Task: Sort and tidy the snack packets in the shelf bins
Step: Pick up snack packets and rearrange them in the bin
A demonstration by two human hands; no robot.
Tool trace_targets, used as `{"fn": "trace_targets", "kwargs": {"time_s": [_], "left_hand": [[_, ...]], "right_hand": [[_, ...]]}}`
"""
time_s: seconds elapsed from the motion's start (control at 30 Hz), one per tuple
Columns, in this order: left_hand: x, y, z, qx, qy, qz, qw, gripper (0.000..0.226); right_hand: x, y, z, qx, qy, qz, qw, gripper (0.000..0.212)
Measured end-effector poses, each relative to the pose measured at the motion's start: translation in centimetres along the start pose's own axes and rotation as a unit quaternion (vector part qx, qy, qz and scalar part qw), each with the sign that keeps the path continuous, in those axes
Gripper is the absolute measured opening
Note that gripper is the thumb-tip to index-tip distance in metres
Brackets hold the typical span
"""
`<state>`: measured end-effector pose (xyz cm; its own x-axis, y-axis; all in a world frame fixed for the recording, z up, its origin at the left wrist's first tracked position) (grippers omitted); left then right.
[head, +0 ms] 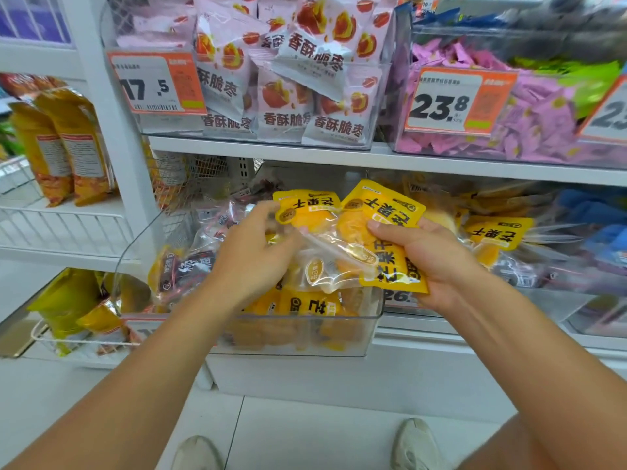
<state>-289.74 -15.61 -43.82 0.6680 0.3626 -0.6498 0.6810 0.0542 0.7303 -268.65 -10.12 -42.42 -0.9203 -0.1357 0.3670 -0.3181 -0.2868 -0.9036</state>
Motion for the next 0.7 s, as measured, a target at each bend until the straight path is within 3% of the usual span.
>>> {"fn": "trace_targets", "kwargs": {"time_s": [0.1,0.17,0.27,0.47,0.57,0.7], "left_hand": [[0.9,2.2,-0.2,0.020,0.000,0.078,0.997,0.044],[1.6,4.1,0.2,0.079,0.004,0.012,0.997,0.045],[3.6,7.6,0.2,0.187,0.004,-0.103,0.977,0.065],[11.1,12.0,-2.7,0.228,-0.074,-0.212,0.947,0.064],[15.1,12.6,-3.7,0.227,-0.104,-0.279,0.927,0.083],[18.4,12.8,-4.3,0.244,-0.055,-0.278,0.928,0.066]], "right_hand": [[-1.1,-0.4,0.1,0.020,0.007,-0.018,1.000,0.039],[-2.6,-1.1,0.2,0.029,0.024,-0.027,0.999,0.034],[-6.0,-2.5,-0.1,0.019,0.071,-0.060,0.995,0.029],[-11.9,-5.3,-2.7,-0.077,0.202,-0.033,0.976,0.022],[-13.8,-6.0,-5.1,-0.183,0.327,0.169,0.912,0.050],[-14.2,-6.3,-6.9,-0.246,0.392,0.399,0.792,0.063]]}}
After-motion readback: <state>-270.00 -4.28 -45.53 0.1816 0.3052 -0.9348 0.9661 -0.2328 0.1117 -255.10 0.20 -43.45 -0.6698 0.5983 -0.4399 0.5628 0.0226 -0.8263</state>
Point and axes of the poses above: each hand's wrist, its own z-axis away from the middle knuckle, its own x-axis out of the palm, y = z × x, the point moved 2 cm from there along -z, towards the middle knuckle, and after that the axes turned 7 degrees about -z, right-handed, at the moved point
